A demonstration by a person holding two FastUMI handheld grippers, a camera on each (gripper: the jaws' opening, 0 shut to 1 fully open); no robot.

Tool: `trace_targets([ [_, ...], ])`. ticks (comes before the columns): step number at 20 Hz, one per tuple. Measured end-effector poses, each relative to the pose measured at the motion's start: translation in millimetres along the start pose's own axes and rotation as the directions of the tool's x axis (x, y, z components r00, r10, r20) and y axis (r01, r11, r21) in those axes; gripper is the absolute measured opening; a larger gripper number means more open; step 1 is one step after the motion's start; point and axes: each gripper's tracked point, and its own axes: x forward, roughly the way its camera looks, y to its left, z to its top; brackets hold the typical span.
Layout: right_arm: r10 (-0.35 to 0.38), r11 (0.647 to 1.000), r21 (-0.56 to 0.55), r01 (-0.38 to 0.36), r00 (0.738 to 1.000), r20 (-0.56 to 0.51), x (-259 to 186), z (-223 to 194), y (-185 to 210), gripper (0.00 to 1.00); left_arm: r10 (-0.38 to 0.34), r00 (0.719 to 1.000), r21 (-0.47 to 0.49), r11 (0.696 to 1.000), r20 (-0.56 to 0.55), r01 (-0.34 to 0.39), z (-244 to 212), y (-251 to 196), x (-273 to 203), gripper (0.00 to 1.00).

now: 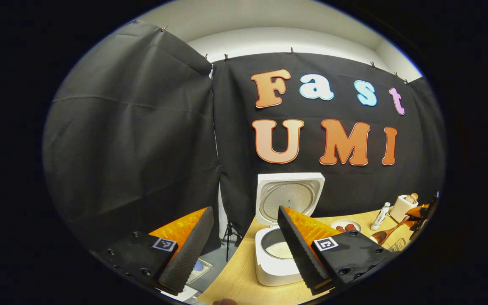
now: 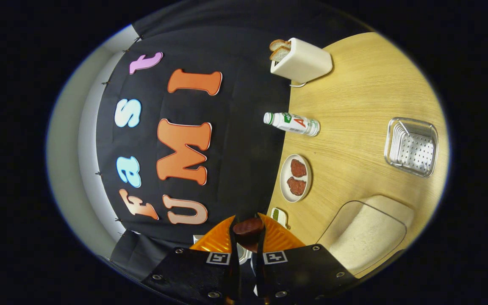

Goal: Close the left gripper, press the button to open the rice cooker; take a wooden spoon from the chopstick holder with the right hand, scoop a spoonful of rice and pour it into the rice cooker, then put the wooden spoon back into the chopstick holder.

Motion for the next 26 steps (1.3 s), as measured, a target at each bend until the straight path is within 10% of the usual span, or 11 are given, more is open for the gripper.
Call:
trace_targets([
  [26, 0.029, 0.962, -0.255, -0.099, 0.964, -0.266, 130.0, -191.6, 132.2, 0.14, -0.084, 0.993, -0.04, 0.996, -0.086, 0.081, -42.4, 14.7, 13.7, 1.0],
])
